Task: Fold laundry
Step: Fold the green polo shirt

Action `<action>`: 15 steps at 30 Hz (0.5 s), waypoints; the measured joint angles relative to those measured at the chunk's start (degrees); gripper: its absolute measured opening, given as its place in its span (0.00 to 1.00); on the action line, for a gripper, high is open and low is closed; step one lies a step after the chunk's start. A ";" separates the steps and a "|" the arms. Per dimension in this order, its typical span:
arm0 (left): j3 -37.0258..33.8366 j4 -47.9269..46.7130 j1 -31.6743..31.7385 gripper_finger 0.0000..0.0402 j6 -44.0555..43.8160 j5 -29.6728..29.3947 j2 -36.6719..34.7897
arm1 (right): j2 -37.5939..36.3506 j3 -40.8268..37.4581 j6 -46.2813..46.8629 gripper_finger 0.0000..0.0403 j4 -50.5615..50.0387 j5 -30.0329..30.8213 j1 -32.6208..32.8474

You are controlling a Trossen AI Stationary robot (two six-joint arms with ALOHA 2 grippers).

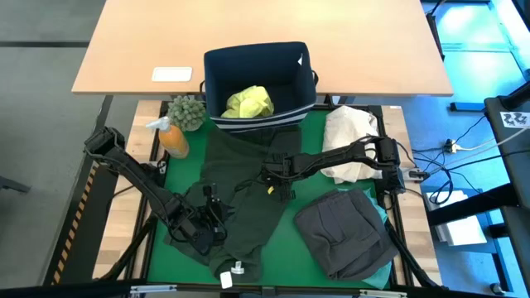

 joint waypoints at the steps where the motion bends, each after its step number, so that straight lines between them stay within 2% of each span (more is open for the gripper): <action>1: 0.00 0.00 0.00 0.14 0.00 0.00 0.00 | 0.00 0.00 0.14 0.01 0.00 -0.02 0.00; 15: 0.00 0.00 -0.01 0.14 0.00 0.00 0.00 | 0.00 0.00 0.32 0.01 0.00 -0.06 0.02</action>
